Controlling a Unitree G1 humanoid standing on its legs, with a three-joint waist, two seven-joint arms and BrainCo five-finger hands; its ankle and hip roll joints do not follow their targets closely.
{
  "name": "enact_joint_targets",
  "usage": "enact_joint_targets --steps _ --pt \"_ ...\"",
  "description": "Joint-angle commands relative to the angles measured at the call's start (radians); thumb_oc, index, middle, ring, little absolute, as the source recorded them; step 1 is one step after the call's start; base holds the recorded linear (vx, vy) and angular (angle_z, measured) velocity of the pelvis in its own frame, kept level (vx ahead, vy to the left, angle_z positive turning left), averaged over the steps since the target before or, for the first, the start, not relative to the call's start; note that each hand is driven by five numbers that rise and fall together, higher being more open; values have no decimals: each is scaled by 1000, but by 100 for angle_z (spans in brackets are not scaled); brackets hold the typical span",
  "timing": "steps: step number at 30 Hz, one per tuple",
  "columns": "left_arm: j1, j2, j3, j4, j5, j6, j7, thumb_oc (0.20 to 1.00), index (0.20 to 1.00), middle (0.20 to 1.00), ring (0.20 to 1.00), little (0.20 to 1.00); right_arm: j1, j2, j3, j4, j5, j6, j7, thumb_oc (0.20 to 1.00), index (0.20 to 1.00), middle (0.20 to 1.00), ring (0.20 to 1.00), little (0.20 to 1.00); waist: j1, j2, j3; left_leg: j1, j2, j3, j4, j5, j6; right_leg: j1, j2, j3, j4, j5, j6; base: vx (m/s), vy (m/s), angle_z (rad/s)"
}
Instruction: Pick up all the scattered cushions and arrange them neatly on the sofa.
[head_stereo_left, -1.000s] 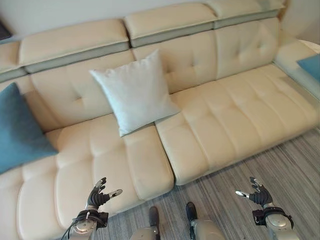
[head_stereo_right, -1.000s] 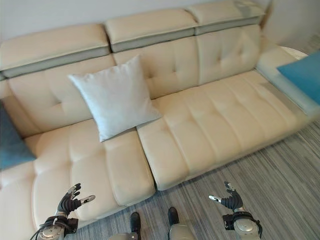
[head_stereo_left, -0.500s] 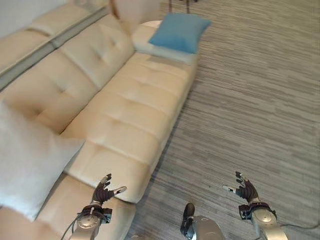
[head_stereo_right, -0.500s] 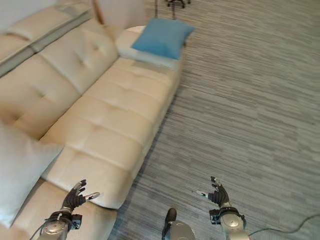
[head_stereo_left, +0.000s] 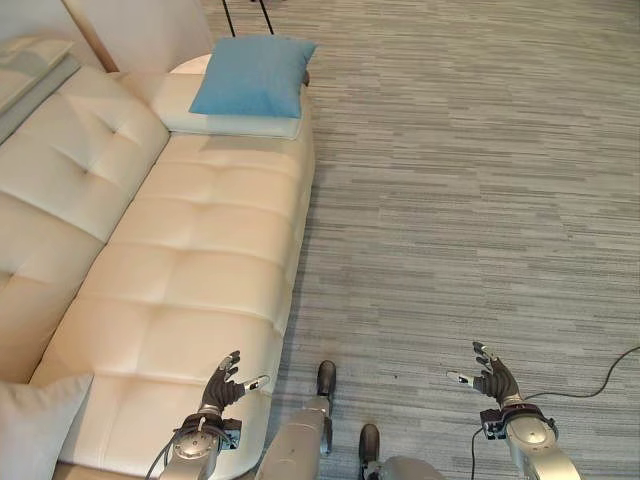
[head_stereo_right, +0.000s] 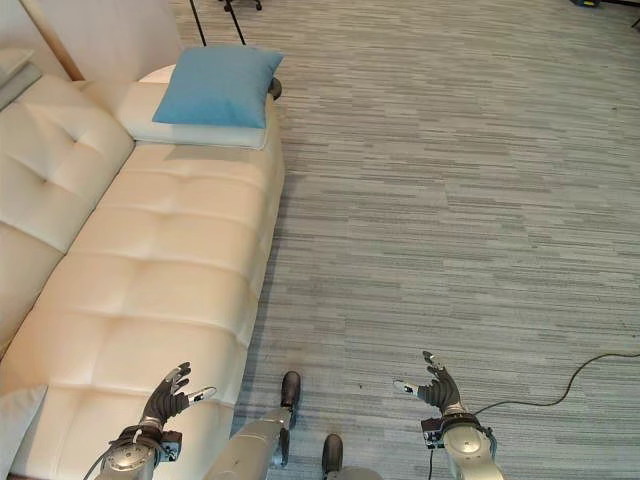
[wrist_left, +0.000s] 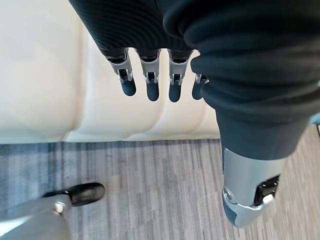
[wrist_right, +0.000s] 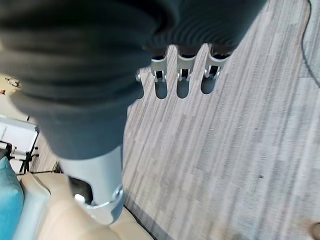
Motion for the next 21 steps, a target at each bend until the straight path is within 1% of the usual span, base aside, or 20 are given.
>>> enact_joint_targets --steps 1,2,3,4,5,6,8,9,10,11,12,13,15,16,17,18,19,20,21 --pt "-9 50 12 -43 29 -29 10 1000 1000 1000 1000 1000 -43 20 -26 -51 -18 -32 11 1000 1000 1000 1000 1000 20 -76 -33 10 -59 69 -15 73 57 63 -50 -9 218 -8 180 482 153 -59" --pt "-6 57 14 -42 29 -28 11 1000 1000 1000 1000 1000 -49 26 -21 -56 -21 -35 17 1000 1000 1000 1000 1000 13 -76 -29 59 -50 93 -16 39 74 -8 -89 -32 375 110 228 335 98 -47" --pt "-7 57 14 -42 29 -28 11 1000 1000 1000 1000 1000 -50 26 -22 -56 -21 -35 17 1000 1000 1000 1000 1000 14 -73 -31 57 -46 94 -17 41 73 -12 -86 -30 374 114 228 395 118 -56" --pt "-10 62 15 -45 30 -28 14 1000 1000 1000 1000 1000 -59 29 -16 -60 -26 -33 19 1000 1000 1000 1000 1000 4 -62 -23 111 -34 102 -32 15 81 -71 -106 -55 431 117 226 235 73 -37" --pt "-11 63 16 -49 29 -29 12 1000 1000 1000 1000 1000 -63 31 -12 -65 -29 -30 22 1000 1000 1000 1000 1000 0 -48 -20 136 -22 105 -39 4 84 -111 -116 -78 423 112 215 335 98 -43" --pt "-10 65 18 -56 27 -33 15 1000 1000 1000 1000 1000 -66 30 -8 -67 -26 -33 24 1000 1000 1000 1000 1000 -9 -37 -10 162 -19 104 -42 -12 86 -154 -130 -107 424 91 205 280 51 -25" --pt "-8 66 20 -61 28 -36 15 1000 1000 1000 1000 1000 -67 27 -7 -79 -21 -34 28 1000 1000 1000 1000 1000 -20 -19 3 207 -8 94 -50 -45 85 -221 -156 -165 360 52 183 338 13 -11" --pt "-8 67 20 -63 28 -36 15 1000 1000 1000 1000 1000 -69 23 -7 -85 -18 -32 28 1000 1000 1000 1000 1000 -27 -17 10 232 -9 90 -53 -64 82 -251 -166 -185 313 51 179 257 -17 1" --pt "-8 67 20 -63 28 -36 15 1000 1000 1000 1000 1000 -69 23 -7 -85 -18 -32 29 1000 1000 1000 1000 1000 -30 -16 14 238 -8 86 -53 -67 81 -244 -166 -189 312 49 179 426 -72 6" --pt "-14 64 19 -60 34 -39 23 1000 1000 1000 1000 1000 -73 22 -9 -96 2 -33 26 1000 1000 1000 1000 1000 -48 -20 31 293 -23 72 -63 -109 77 -292 -165 -192 182 89 191 639 -122 22" --pt "-18 58 29 -54 41 -39 27 1000 1000 1000 1000 1000 -70 25 -19 -106 11 -31 23 1000 1000 1000 1000 1000 -66 -19 38 351 -31 46 -84 -140 66 -345 -155 -175 55 144 218 797 -169 22" --pt "-21 55 34 -54 46 -43 31 1000 1000 1000 1000 1000 -70 27 -22 -109 16 -34 21 1000 1000 1000 1000 1000 -73 -20 41 374 -31 33 -92 -152 61 -377 -167 -176 7 169 231 723 -173 27" --pt "-27 50 38 -49 56 -44 38 1000 1000 1000 1000 1000 -67 31 -25 -117 9 -34 20 1000 1000 1000 1000 1000 -95 -10 40 437 -19 8 -114 -185 45 -419 -173 -166 -43 199 246 580 -168 24" --pt "-28 50 38 -51 57 -47 39 1000 1000 1000 1000 1000 -61 29 -26 -123 5 -35 20 1000 1000 1000 1000 1000 -104 -7 39 468 -12 -8 -119 -202 38 -429 -172 -149 -32 211 248 392 -119 30" --pt "-27 49 38 -51 57 -47 39 1000 1000 1000 1000 1000 -61 28 -26 -123 5 -35 20 1000 1000 1000 1000 1000 -105 -4 41 472 -9 -9 -119 -204 38 -426 -170 -151 -30 208 248 493 -185 32" --pt "-31 53 33 -48 66 -49 38 1000 1000 1000 1000 1000 -43 23 -36 -132 2 -39 25 1000 1000 1000 1000 1000 -116 -7 32 517 -5 -33 -122 -235 28 -410 -168 -129 -21 218 249 661 -299 44" --pt "-27 45 26 -42 60 -53 37 1000 1000 1000 1000 1000 -31 21 -34 -122 5 -41 33 1000 1000 1000 1000 1000 -123 -1 17 515 17 -49 -47 -207 5 -387 -165 -115 23 246 228 824 -415 86" --pt "-36 39 15 -40 43 -54 37 1000 1000 1000 1000 1000 -40 13 -37 -109 4 -42 27 1000 1000 1000 1000 1000 -126 7 17 481 33 -50 48 -150 -15 -368 -160 -117 38 245 216 530 -296 123" --pt "-37 40 15 -40 43 -54 38 1000 1000 1000 1000 1000 -41 14 -37 -109 4 -43 27 1000 1000 1000 1000 1000 -128 4 16 477 29 -52 48 -147 -15 -370 -164 -118 36 248 216 391 -315 143"
